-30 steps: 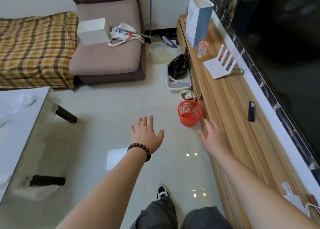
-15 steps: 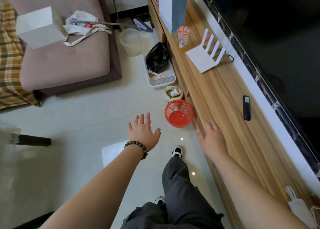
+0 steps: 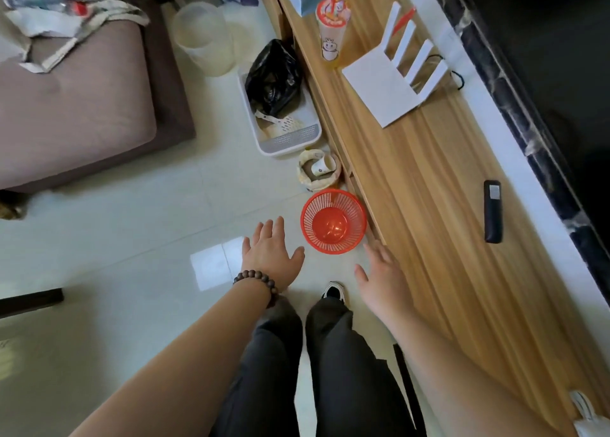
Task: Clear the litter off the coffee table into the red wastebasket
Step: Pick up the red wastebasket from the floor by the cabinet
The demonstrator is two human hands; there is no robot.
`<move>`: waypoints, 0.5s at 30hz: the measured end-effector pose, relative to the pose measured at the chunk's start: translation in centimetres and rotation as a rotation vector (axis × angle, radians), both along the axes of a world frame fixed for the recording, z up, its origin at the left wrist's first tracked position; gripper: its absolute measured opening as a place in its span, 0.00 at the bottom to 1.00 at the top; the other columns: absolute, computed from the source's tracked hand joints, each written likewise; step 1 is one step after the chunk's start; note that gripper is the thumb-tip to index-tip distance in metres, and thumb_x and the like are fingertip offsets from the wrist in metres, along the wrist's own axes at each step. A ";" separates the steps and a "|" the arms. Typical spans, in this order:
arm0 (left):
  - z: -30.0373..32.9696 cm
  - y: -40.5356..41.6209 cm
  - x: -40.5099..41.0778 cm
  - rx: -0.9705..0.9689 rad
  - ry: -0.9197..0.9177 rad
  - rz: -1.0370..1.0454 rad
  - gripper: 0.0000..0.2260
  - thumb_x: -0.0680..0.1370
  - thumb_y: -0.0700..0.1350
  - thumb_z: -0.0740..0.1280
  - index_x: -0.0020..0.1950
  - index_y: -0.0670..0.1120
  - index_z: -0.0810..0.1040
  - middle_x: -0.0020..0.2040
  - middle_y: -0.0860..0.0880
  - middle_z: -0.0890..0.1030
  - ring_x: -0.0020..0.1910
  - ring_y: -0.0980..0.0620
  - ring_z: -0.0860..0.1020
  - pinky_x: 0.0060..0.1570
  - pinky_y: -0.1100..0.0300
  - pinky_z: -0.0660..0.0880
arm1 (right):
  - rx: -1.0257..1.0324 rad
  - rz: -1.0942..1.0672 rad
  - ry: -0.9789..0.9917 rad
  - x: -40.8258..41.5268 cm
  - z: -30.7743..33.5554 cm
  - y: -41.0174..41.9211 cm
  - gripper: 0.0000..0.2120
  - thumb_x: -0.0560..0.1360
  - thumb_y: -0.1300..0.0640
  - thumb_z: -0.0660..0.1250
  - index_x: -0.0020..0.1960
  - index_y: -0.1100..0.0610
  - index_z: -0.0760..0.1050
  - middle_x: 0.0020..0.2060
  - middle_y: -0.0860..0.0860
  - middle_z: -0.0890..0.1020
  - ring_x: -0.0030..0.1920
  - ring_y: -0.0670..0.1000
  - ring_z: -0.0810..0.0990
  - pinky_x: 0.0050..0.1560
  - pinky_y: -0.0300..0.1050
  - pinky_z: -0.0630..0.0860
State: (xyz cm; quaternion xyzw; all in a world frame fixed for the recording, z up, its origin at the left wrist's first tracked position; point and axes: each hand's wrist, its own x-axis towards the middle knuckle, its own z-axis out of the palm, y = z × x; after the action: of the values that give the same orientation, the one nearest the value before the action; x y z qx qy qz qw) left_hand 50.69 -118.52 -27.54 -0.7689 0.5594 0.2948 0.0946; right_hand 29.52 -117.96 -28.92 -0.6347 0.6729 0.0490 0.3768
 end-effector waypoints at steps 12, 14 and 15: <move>-29.1 -7.9 -0.4 0.055 0.152 0.124 0.36 0.75 0.59 0.64 0.76 0.46 0.54 0.73 0.46 0.65 0.69 0.45 0.67 0.61 0.47 0.70 | 0.110 -0.305 -0.132 0.4 -27.0 -5.4 0.32 0.76 0.50 0.64 0.75 0.46 0.52 0.73 0.51 0.64 0.72 0.55 0.64 0.68 0.56 0.67; -33.1 -8.8 -0.6 0.074 0.194 0.188 0.39 0.75 0.56 0.67 0.78 0.46 0.50 0.75 0.45 0.62 0.70 0.44 0.66 0.61 0.47 0.70 | 0.103 -0.406 -0.177 0.5 -30.6 -5.9 0.35 0.74 0.54 0.67 0.74 0.46 0.51 0.70 0.52 0.67 0.70 0.55 0.67 0.66 0.58 0.70; -34.9 -9.1 -0.6 0.082 0.225 0.225 0.40 0.74 0.55 0.68 0.78 0.47 0.48 0.75 0.44 0.62 0.70 0.44 0.66 0.59 0.47 0.72 | 0.108 -0.463 -0.174 0.6 -32.1 -6.2 0.37 0.74 0.55 0.68 0.75 0.47 0.50 0.69 0.53 0.68 0.68 0.56 0.69 0.64 0.58 0.72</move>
State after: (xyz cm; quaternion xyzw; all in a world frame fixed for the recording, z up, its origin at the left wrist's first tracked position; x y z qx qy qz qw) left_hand 50.11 -127.64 -62.42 -0.7845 0.4641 0.4103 0.0291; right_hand 30.12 -124.13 -61.01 -0.4445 0.7618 -0.0578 0.4678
